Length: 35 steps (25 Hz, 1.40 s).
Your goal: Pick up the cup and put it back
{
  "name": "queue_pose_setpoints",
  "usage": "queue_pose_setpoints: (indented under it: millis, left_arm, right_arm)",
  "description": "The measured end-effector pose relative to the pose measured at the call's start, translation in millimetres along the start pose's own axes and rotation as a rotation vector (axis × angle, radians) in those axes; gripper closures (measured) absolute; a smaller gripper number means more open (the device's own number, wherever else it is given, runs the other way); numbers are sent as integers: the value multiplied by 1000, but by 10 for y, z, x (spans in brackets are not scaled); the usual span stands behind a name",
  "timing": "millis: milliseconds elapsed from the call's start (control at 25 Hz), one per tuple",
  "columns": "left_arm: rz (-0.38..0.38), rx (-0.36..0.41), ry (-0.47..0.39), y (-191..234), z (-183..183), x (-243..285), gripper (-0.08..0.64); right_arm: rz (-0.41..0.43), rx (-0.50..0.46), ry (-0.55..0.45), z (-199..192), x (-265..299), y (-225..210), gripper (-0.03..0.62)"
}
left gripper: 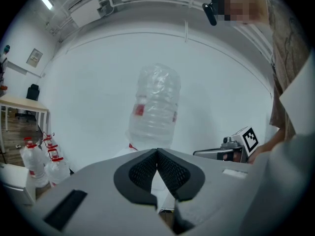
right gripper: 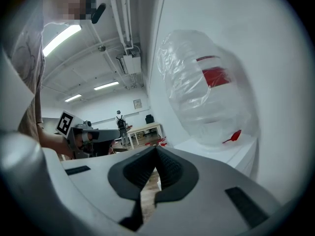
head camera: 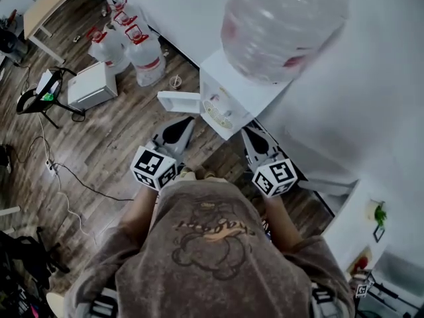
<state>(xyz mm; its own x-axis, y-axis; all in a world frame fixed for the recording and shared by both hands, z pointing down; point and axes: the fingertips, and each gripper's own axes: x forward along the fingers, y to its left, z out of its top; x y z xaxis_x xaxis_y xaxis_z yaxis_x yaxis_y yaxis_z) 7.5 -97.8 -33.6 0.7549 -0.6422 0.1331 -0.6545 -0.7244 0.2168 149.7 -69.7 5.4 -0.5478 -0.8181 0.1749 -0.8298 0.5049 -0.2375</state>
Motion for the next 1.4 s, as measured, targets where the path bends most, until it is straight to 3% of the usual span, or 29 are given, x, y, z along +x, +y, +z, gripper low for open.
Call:
queue_pose_setpoints:
  millis: [360, 720, 1400]
  left_arm:
    - [-20, 21, 5, 124, 83, -129, 557]
    - [-14, 48, -11, 303, -66, -241, 557]
    - [55, 50, 10, 541, -373, -237, 557]
  right_arm:
    - [-76, 1, -31, 114, 49, 124, 589]
    - [-146, -94, -21, 60, 113, 236, 589]
    - [-185, -44, -2, -224, 156, 59, 591]
